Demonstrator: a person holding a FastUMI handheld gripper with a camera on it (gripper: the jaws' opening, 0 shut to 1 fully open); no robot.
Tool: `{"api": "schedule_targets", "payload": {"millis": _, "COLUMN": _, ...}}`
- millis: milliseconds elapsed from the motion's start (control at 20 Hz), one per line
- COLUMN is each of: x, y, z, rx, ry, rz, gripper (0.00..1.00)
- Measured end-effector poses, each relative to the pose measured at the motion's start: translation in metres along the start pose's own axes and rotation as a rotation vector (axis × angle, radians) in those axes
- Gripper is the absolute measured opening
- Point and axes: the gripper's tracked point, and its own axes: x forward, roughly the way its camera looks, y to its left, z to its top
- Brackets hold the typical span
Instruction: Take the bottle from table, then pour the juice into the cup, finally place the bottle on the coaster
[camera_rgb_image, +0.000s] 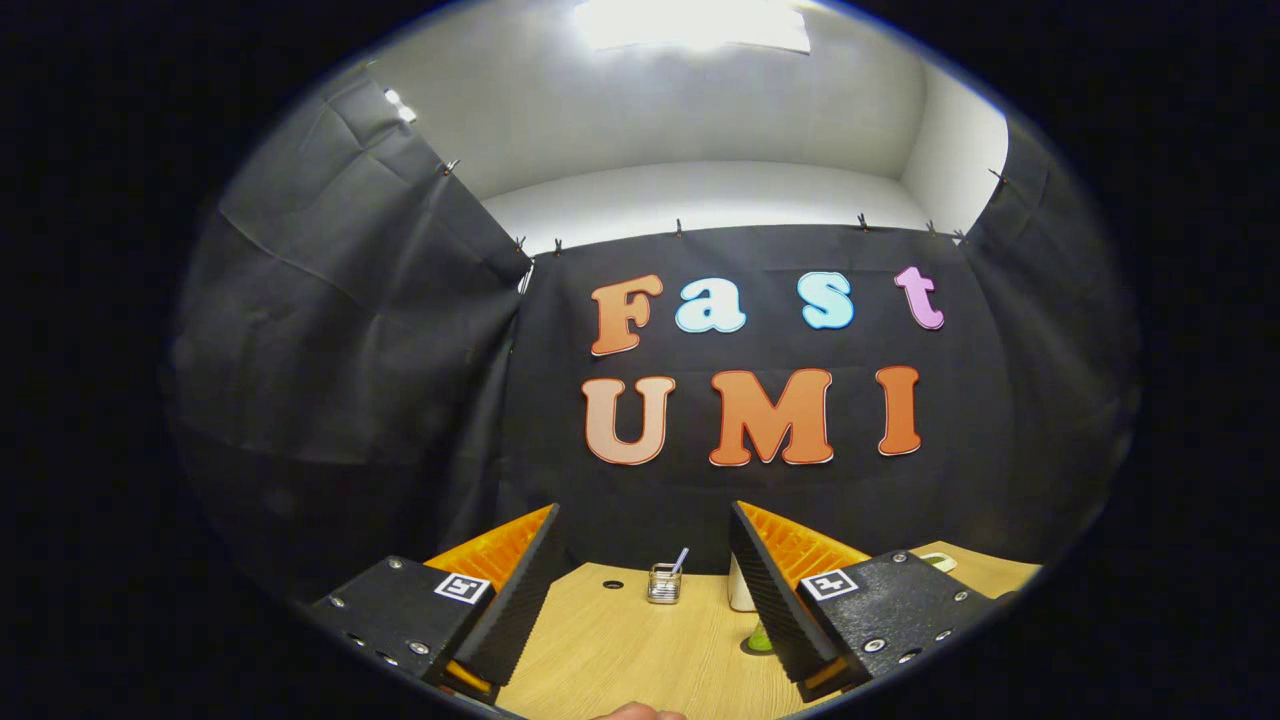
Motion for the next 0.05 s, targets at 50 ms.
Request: {"api": "schedule_targets", "payload": {"millis": 50, "x": -0.0009, "y": -0.0016, "z": 0.0007, "rx": 0.0, "ry": -0.004, "rz": -0.002, "gripper": 0.97}}
